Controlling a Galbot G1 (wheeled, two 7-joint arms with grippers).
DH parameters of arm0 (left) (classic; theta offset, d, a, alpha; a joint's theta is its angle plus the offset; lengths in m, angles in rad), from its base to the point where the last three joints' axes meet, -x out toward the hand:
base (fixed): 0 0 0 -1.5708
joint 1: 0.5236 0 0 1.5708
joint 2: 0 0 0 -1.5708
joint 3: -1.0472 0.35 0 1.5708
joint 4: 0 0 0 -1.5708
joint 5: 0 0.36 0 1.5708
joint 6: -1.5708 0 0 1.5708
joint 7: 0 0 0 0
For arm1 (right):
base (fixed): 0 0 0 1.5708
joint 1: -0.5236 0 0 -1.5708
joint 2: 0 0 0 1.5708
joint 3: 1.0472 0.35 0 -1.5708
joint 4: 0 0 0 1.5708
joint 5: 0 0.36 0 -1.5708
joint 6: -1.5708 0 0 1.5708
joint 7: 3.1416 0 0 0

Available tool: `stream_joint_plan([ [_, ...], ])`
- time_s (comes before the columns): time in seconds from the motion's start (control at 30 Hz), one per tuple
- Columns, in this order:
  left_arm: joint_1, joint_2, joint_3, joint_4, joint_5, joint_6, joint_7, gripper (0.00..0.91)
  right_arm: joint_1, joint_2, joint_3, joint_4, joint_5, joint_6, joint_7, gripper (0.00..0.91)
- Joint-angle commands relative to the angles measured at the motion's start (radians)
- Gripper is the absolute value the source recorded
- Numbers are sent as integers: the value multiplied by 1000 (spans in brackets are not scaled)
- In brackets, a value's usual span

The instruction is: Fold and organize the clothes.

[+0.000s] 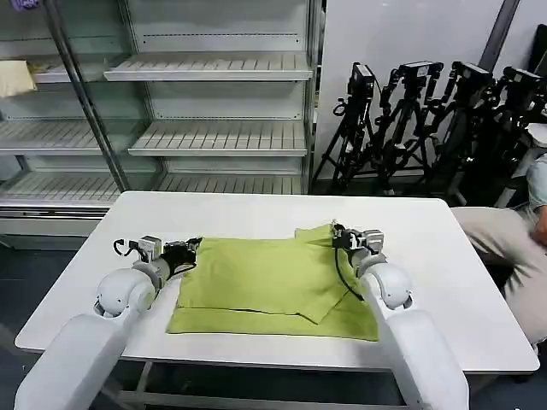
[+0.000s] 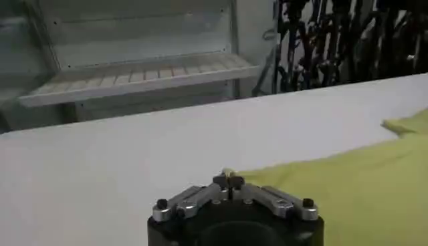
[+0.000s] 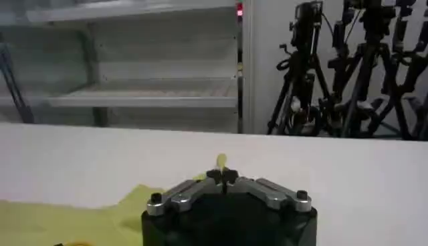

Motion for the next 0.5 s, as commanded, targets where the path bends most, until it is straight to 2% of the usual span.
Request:
stream_joint_plan([
  [0.03, 179, 20, -102, -175, -14, -9, -1, 20, -146, -40, 21, 197, 11, 6, 1, 0],
  [0.2, 252, 13, -142, -195, -5, -29, 2, 10, -226, -55, 60, 260, 17, 9, -2, 0],
  [0.5, 286, 27, -187, -210, -7, -34, 6, 20, -355, -65, 123, 376, 44, -1, 1, 0],
])
